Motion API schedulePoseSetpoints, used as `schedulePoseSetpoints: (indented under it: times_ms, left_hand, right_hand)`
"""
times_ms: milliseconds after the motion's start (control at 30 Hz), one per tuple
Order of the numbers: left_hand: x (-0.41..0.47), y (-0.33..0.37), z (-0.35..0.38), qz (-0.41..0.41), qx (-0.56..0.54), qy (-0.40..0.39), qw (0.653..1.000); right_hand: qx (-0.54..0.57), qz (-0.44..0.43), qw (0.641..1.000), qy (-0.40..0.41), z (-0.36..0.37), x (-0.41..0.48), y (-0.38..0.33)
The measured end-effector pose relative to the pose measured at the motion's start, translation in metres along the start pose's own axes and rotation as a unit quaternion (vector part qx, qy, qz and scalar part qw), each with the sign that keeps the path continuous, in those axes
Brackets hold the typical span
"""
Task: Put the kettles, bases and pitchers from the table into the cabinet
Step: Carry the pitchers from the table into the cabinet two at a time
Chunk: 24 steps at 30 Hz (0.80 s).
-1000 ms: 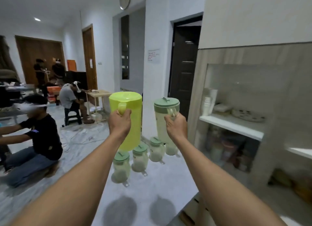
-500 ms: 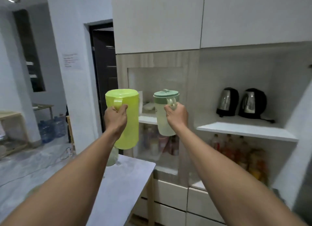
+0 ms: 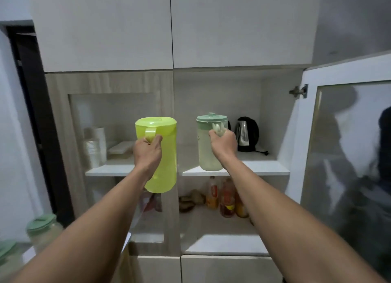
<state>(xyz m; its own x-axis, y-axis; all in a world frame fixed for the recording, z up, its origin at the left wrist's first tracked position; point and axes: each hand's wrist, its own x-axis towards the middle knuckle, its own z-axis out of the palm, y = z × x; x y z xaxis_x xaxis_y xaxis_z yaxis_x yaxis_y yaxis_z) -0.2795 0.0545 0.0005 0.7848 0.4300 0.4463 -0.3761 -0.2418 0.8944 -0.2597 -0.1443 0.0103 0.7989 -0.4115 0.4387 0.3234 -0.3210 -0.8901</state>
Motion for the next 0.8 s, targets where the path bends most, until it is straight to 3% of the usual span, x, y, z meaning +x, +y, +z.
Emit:
schedulePoseSetpoints:
  times_ms: [400, 800]
  left_hand:
    - [0.030, -0.007, 0.157, 0.005, -0.012, -0.032, 0.999]
    - [0.115, -0.044, 0.243, -0.003, -0.003, -0.026, 1.000]
  right_hand:
    - [-0.028, 0.013, 1.000, -0.005, -0.056, 0.115, 0.083]
    - [-0.028, 0.025, 0.999, -0.011, -0.016, 0.209, 0.138]
